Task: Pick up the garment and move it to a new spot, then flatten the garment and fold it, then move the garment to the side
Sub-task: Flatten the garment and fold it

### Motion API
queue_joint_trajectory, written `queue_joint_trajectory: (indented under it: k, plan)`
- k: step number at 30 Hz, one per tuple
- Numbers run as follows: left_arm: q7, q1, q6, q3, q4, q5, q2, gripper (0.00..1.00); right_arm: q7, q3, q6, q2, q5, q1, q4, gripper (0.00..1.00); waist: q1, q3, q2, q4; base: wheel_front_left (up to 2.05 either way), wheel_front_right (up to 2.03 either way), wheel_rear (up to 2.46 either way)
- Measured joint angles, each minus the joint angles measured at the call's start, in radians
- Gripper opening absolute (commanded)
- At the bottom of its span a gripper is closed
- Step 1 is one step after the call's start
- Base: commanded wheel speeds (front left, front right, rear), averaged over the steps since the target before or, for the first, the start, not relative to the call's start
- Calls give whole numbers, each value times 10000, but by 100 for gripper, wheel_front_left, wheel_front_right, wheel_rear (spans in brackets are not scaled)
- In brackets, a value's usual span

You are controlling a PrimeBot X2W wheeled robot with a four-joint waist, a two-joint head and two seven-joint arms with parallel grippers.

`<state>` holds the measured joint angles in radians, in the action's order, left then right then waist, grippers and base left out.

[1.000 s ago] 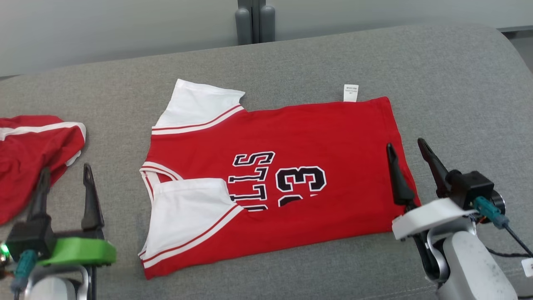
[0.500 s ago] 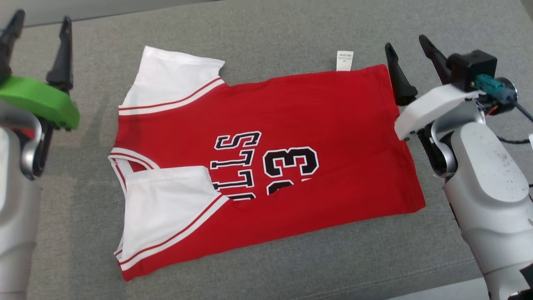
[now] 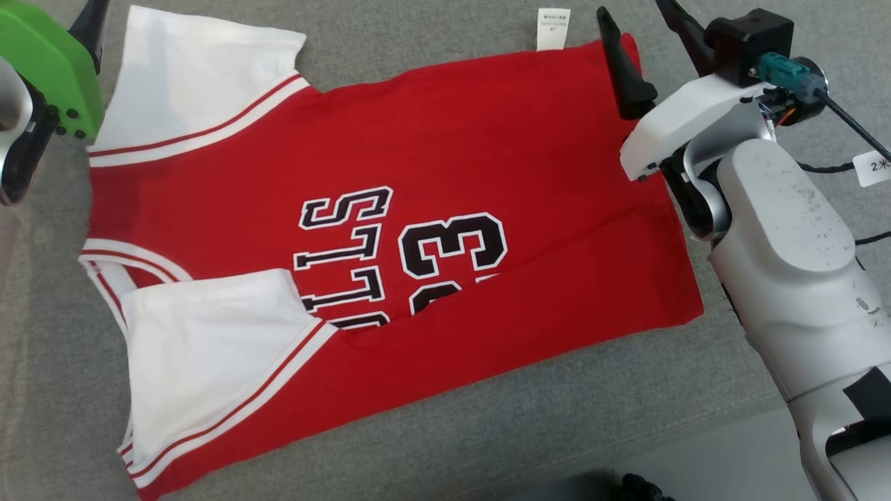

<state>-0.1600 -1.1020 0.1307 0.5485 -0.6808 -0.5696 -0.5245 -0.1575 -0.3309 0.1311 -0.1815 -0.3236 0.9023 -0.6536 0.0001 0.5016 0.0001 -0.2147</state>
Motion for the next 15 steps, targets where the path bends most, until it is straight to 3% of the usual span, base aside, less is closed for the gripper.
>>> queue_joint_trajectory:
  k: [8,15]
  plan:
    - [-587,-629,0,1239,-1028,-947,-205,100,-257,-537,0,56,-288,541,-407,100,0,664,0,-585,0,0,0]
    - [-1137,-1025,-4,1695,-1592,-1841,-242,100,-286,-930,0,-19,-527,829,-771,100,0,968,0,-852,0,0,0]
